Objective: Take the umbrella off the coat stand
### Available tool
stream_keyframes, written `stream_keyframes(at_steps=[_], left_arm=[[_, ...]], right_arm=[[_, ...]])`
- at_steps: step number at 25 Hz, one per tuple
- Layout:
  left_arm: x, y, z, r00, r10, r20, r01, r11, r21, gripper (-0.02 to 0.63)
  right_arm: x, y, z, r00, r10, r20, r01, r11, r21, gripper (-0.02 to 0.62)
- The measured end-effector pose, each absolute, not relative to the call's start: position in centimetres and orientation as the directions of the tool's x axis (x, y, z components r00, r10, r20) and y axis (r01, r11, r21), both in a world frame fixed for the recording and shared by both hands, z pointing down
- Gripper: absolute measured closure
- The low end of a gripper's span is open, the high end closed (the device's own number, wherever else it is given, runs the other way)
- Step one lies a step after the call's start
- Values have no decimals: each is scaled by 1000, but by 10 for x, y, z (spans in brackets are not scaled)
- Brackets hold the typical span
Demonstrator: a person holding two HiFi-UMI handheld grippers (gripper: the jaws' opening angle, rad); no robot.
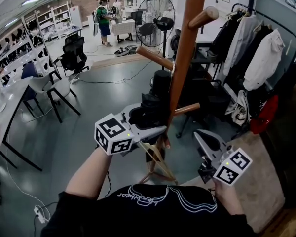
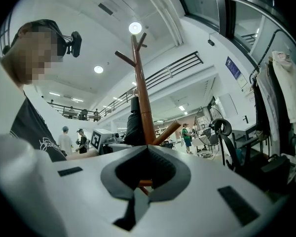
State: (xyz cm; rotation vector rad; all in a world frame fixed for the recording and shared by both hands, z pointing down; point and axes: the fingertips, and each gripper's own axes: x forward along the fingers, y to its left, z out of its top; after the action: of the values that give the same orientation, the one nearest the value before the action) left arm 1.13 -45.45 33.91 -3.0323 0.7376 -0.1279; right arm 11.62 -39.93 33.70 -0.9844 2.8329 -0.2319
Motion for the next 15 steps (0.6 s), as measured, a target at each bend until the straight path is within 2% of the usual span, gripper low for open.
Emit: stream_keyframes(at_steps=[2,4,15], left_arm=[[12,-454,342,890,-448,80,-446,-894,-40,256],[13,-453,344,896,-437,75,-436,-900,-33,325],[11,-458,341,898,-431,89,-432,-902,-17,356]], right_arm=[[116,-400,339,-776,-626,-72,-607,773,-183,594],[116,-401,341,-776,-628,-68,-609,772,-182,594],[112,-400,344,-748,-662,-54,-642,741,-196,594]])
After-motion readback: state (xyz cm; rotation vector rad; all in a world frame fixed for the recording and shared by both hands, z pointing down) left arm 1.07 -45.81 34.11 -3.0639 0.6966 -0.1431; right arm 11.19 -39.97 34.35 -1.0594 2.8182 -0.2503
